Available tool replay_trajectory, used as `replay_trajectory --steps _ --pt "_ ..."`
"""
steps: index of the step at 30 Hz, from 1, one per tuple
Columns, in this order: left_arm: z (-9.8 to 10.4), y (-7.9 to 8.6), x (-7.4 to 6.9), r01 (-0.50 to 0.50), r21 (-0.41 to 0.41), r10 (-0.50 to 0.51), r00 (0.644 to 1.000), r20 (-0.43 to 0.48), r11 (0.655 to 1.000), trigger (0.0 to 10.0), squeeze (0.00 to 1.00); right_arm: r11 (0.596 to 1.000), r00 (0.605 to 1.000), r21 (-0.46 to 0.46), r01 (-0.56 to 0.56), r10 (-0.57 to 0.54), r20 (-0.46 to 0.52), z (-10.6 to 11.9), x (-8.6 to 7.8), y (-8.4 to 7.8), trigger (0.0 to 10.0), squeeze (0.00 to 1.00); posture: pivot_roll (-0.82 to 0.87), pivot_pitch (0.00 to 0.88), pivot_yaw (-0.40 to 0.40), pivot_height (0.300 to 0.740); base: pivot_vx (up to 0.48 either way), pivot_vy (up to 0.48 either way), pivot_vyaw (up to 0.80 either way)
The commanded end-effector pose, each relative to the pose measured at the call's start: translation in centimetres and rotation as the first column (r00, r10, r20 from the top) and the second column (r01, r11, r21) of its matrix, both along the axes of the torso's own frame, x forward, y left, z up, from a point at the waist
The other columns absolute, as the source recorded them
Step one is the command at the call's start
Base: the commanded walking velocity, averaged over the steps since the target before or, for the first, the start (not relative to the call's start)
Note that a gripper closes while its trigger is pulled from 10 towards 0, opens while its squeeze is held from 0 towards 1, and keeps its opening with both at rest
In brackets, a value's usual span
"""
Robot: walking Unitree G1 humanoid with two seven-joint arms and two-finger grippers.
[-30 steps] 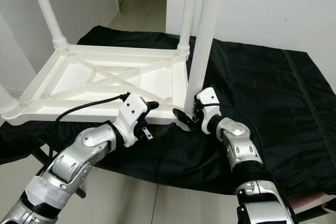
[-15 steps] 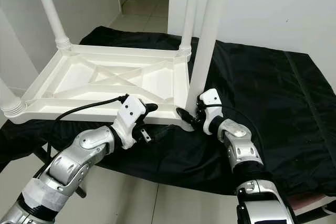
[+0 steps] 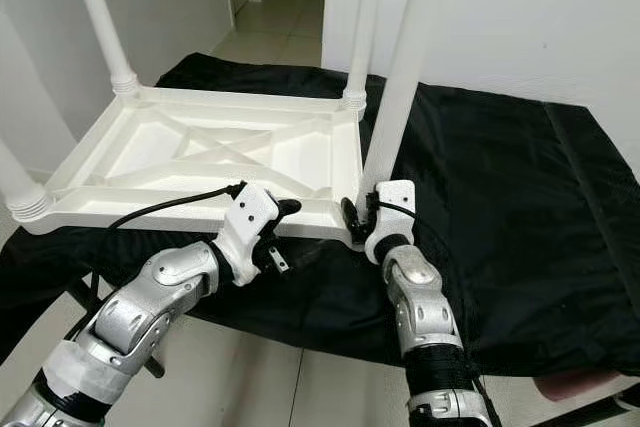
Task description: Building children table
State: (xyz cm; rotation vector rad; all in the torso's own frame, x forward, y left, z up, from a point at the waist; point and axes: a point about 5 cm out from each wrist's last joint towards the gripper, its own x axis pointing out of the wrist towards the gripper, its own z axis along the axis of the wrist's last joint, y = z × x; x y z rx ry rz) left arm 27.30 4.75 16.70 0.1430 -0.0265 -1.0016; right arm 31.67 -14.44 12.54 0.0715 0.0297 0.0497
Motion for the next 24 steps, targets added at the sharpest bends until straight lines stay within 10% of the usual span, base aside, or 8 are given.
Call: replay_trajectory --steps 1,4,12,13,15,16,24 --pt "-0.3 -0.2 -0.4 0.097 0.016 -0.097 0.995 -0.025 0.995 10.0 0.0 0.985 0.984 0.027 0.173 -0.171 -0.05 -1.1 -0.7 -1.0 10.0 0.0 -0.04 0.0 -0.034 0.74 0.0 0.0 0.0" --pt "-0.4 -0.1 -0.4 0.092 0.015 -0.091 0.995 -0.028 0.996 10.0 0.0 0.941 0.942 0.055 0.333 -0.33 -0.054 -0.9 -1.5 -0.4 10.0 0.0 -0.03 0.0 -0.037 0.74 0.0 0.0 0.0" --pt "-0.5 -0.3 -0.5 0.096 0.016 -0.095 0.995 -0.026 0.995 10.0 0.0 0.958 0.959 0.039 0.284 -0.283 -0.03 0.0 -1.6 0.4 10.0 0.0 -0.03 0.0 -0.043 0.74 0.0 0.0 0.0" --pt "-0.4 -0.2 -0.5 0.092 0.014 -0.091 0.995 -0.026 0.996 10.0 0.0 0.961 0.962 0.049 0.271 -0.27 -0.026 0.0 -1.6 0.5 10.0 0.27 -0.03 0.0 -0.046 0.74 0.0 0.0 0.0" --pt "-0.4 -0.2 -0.5 0.088 0.013 -0.088 0.996 -0.025 0.996 10.0 0.0 0.963 0.965 0.056 0.264 -0.263 -0.024 0.0 -1.7 0.5 10.0 0.27 -0.03 0.0 -0.046 0.74 0.0 0.0 0.0" --pt "-0.4 -0.1 -0.4 0.086 0.012 -0.086 0.996 -0.025 0.996 10.0 0.0 0.969 0.971 0.067 0.239 -0.239 -0.007 0.2 -1.8 0.7 10.0 1.0 -0.03 0.0 -0.046 0.74 0.0 0.0 0.0" --pt "-0.6 -0.1 -0.6 0.078 0.011 -0.078 0.997 -0.027 0.997 10.0 0.0 0.997 0.996 0.02 0.076 -0.077 0.035 0.3 -1.9 -0.7 10.0 1.0 -0.02 0.0 -0.06 0.74 0.0 0.0 0.0"
